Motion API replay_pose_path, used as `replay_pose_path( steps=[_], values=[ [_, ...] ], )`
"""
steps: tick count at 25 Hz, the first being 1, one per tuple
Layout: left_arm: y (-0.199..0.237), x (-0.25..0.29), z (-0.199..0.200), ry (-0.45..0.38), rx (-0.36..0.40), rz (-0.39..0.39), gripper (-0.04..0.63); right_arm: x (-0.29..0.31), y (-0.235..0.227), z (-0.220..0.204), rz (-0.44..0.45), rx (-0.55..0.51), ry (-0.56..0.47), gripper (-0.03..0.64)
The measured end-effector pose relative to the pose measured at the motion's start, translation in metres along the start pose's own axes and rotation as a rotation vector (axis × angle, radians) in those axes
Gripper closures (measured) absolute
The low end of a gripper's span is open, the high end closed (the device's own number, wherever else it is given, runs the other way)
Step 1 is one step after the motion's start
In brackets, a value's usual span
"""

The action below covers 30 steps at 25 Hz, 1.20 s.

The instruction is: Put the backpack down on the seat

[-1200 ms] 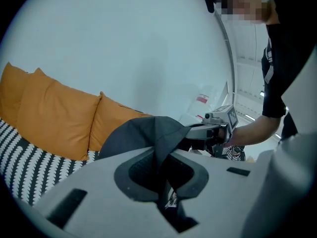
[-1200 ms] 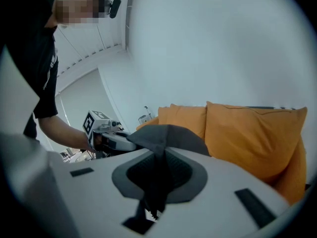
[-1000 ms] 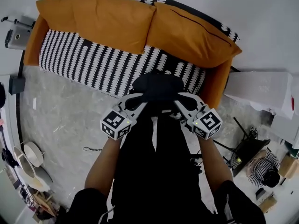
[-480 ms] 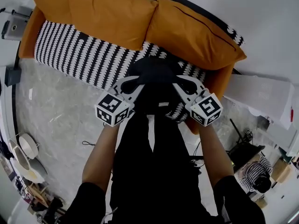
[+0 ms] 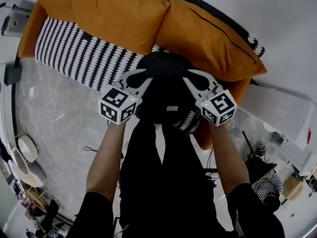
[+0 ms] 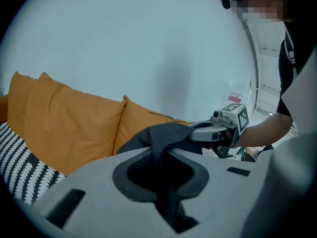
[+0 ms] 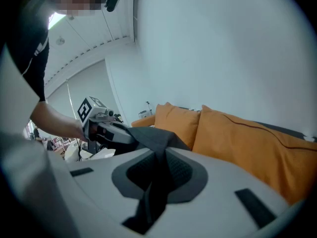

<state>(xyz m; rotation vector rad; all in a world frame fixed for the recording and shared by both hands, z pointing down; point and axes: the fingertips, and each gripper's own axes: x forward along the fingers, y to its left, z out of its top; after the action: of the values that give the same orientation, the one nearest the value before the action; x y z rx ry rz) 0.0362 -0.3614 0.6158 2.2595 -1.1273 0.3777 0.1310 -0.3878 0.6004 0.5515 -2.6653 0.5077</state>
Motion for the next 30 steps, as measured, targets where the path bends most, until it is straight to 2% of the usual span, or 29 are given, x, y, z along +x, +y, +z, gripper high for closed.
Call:
replay_pose_path(
  steps=[20, 30],
  values=[
    [0.084, 0.066, 0.009, 0.052, -0.012, 0.054, 0.54, 0.073, -0.082, -0.008, -0.009, -0.003, 0.019, 0.574],
    [0.107, 0.085, 0.005, 0.089, -0.019, 0.078, 0.525, 0.094, -0.103, -0.017, -0.004, 0.0, 0.044, 0.571]
  ],
)
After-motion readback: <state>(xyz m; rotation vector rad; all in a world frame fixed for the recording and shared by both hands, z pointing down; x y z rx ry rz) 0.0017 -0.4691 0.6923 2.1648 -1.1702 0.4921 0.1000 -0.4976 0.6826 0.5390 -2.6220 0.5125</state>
